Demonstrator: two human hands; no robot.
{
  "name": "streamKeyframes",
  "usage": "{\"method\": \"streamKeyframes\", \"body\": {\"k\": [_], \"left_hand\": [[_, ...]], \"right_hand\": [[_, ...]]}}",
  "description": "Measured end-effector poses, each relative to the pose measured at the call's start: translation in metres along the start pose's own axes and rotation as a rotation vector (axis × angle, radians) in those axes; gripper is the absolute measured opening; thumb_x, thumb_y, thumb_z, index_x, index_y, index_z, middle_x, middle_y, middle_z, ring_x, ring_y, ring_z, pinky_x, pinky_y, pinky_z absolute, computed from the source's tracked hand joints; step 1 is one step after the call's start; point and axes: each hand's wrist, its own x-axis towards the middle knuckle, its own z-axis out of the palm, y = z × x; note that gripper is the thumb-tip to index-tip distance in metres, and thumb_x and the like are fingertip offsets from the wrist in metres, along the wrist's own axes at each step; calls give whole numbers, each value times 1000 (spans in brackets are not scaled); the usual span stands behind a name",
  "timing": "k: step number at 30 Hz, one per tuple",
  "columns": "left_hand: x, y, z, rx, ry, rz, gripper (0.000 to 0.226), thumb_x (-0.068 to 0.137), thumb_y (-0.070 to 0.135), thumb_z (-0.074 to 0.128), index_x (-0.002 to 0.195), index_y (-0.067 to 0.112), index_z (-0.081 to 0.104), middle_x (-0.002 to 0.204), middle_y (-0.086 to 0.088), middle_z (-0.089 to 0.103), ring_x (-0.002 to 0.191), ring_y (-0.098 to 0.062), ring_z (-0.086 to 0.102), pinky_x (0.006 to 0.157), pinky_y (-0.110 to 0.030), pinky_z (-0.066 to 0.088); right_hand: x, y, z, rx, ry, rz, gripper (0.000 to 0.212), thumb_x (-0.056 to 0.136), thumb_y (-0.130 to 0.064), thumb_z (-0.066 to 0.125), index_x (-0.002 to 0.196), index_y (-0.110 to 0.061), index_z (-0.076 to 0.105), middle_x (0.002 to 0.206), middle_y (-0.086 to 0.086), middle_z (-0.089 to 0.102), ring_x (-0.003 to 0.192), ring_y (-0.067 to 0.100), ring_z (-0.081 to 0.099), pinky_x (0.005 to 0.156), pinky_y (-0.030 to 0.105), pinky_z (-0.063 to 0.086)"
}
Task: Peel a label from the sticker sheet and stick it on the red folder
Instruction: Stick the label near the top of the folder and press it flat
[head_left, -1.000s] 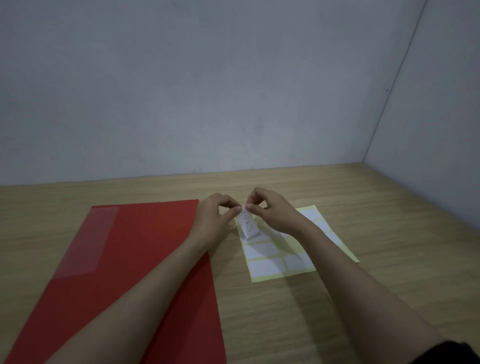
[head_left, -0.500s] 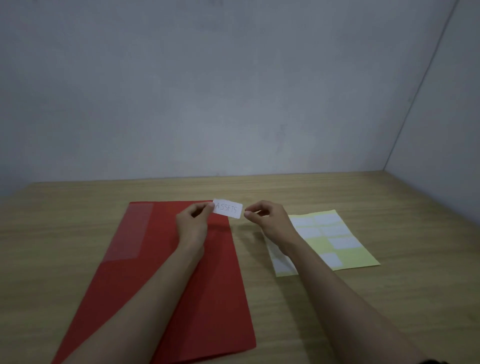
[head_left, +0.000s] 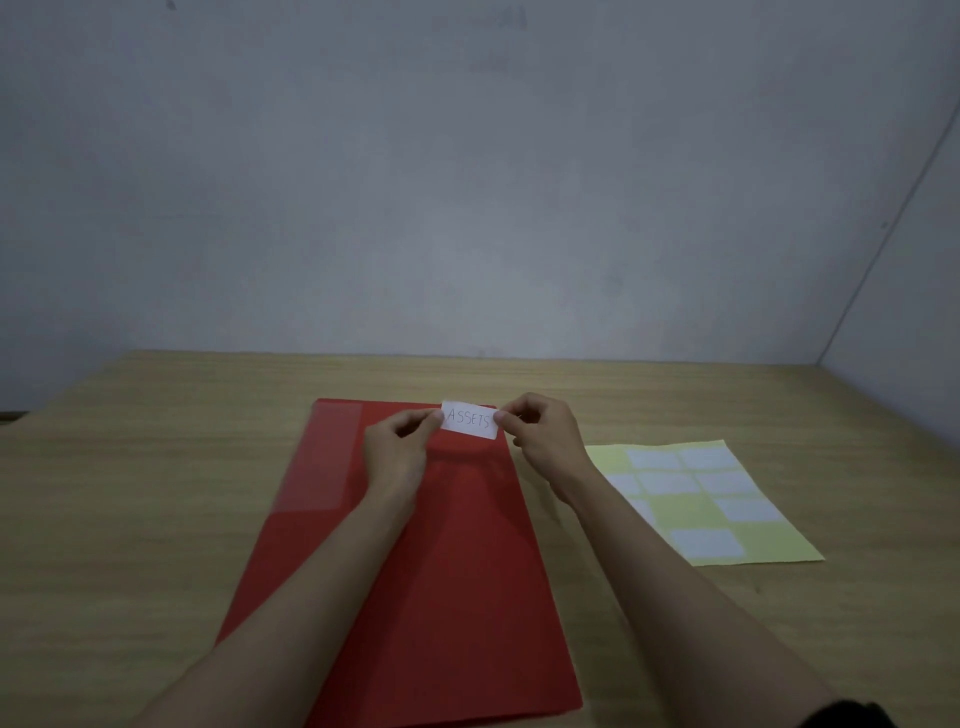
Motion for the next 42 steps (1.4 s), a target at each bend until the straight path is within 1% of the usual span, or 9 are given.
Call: {"method": "streamKeyframes", "body": {"k": [3,7,10,13,18,23,31,37,42], "left_hand": [[14,3,-7,172,-64,90,17,81,12,65,96,7,73,96,-8,73,88,-14,63,81,-25,46],[43,4,-6,421,-130,234,22,84,16,62,104,10,71,109,-6,71,93,-7,58,72,-16,38],[70,-3,-2,578,-183,331,27,86,18,59,112,10,67,116,-9,68,108,-17,60,85,-23,40],[94,-9,1,728,-246,386,28,88,20,57,113,11,66,119,-6,67,113,-20,58,90,-28,40],[119,-19,-4,914,-417,475,29,87,24,57,115,17,65,112,-4,68,108,-20,59,92,-36,44],[129,-32,-9,860,-462,446,25,84,29,63,105,18,70,98,-4,68,91,-18,59,85,-37,48],[123,-37,-11,954,-541,435,44,72,52,67,107,25,68,101,5,56,101,-16,50,91,-38,43],[116,-39,-13,955,-515,442,52,72,53,67,114,23,65,111,2,56,107,-18,47,97,-41,40],[111,-40,-14,962,-525,478,84,54,78,46,115,24,65,109,5,53,104,-12,39,95,-36,37]], "right_hand": [[13,2,7,-16,1,18,20,81,-12,65,63,-20,60,73,1,61,68,13,54,72,39,49],[42,8,18,-8,7,57,21,80,-11,65,62,-20,60,77,5,64,78,20,61,82,49,54],[66,16,22,21,23,80,24,79,-8,64,59,-19,58,69,-1,61,76,19,59,84,51,54],[91,27,23,72,25,125,22,80,-6,63,60,-15,58,71,0,60,71,16,57,81,46,54],[121,37,26,226,-2,164,15,86,-2,58,72,-6,58,82,9,60,69,13,58,60,19,55],[129,51,30,301,-33,213,11,85,-7,60,75,-6,63,84,9,63,76,18,62,71,24,56],[118,51,25,317,-60,212,12,85,-8,61,73,-7,63,88,12,65,81,21,63,79,32,56],[111,46,15,284,-197,237,14,84,-4,60,70,-5,59,76,9,67,71,17,65,65,21,58],[107,45,4,214,-288,270,15,83,-4,60,68,-6,62,72,6,68,65,14,66,62,20,56]]}}
